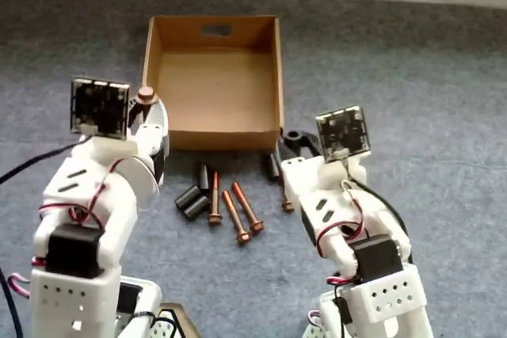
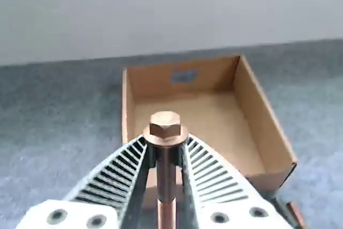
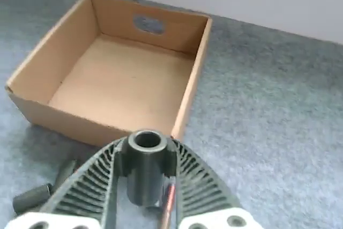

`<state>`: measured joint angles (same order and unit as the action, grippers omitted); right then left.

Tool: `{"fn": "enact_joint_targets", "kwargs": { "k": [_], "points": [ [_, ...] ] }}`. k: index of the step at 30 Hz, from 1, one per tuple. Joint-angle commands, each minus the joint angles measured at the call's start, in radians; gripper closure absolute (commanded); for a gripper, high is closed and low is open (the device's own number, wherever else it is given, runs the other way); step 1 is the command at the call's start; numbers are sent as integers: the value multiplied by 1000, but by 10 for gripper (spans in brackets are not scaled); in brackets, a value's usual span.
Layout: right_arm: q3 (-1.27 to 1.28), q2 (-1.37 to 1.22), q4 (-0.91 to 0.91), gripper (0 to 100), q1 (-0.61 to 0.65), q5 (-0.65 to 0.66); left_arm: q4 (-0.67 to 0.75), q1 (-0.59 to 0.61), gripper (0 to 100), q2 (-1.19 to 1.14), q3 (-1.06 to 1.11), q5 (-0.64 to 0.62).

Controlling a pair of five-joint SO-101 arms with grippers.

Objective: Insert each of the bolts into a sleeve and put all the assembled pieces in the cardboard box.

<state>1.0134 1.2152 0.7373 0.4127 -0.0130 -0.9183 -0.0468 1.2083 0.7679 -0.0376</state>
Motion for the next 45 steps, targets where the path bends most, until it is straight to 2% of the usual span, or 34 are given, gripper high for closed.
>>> {"fn": "enact_joint_targets", "kwargs": {
  "k": [1,7,16,17,20,21,24,26,36,45],
  "points": [
    [-13,13,-176,992,16,-87,75,-21,993,59,-47,-109],
    [188,13,-472,992,16,-92,204,-24,993,67,-38,-167],
    [309,71,-642,992,16,-89,525,-194,993,67,134,-167],
    [337,119,-651,992,16,-78,552,-202,993,67,150,-167],
    [441,314,-696,992,21,63,569,-206,993,76,168,-172],
    [476,372,-704,992,19,95,569,-206,993,76,166,-187],
    [550,495,-694,992,18,81,572,-236,993,74,148,-304],
    [572,518,-694,992,19,78,572,-278,993,67,131,-336],
    [582,518,-674,992,16,112,694,-507,993,67,134,-187],
    [602,518,-674,992,18,135,747,-530,992,-56,104,-163]
  ]
}}
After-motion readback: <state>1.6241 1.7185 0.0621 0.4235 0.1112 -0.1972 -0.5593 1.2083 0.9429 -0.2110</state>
